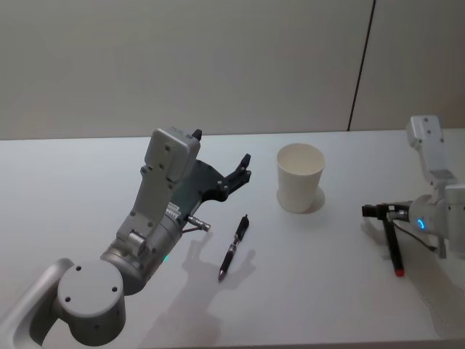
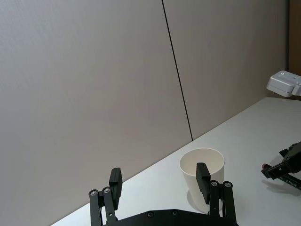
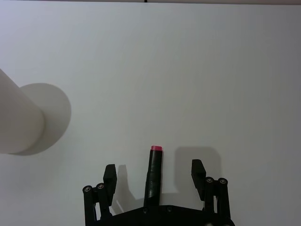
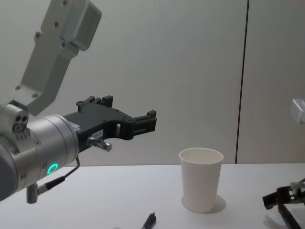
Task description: Place the pen into the pen holder.
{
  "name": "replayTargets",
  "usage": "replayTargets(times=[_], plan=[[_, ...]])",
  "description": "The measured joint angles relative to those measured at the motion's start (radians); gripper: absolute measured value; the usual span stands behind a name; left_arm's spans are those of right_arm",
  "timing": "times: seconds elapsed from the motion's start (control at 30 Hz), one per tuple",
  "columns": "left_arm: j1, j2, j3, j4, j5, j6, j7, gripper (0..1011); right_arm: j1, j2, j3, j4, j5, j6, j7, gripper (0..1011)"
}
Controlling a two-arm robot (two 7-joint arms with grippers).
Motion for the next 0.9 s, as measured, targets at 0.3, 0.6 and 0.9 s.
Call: replayTargets(times=[0.3, 0.6, 0.9], plan=[[0.000, 0.000, 0.000, 0.000, 0.000, 0.000, 0.000, 1003, 0.023, -0.010, 0.000, 0.047, -0.007, -0.015, 0.007, 945], [0.000, 0.000, 0.000, 0.000, 0.000, 0.000, 0.000, 1003, 0.032, -0.016, 0.000, 0.076, -0.014, -0.025, 0.014, 709], [0.000, 0.000, 0.000, 0.000, 0.000, 0.000, 0.000, 1003, 0.037, -0.021, -0.001, 0.109, -0.021, -0.033, 0.019, 407]])
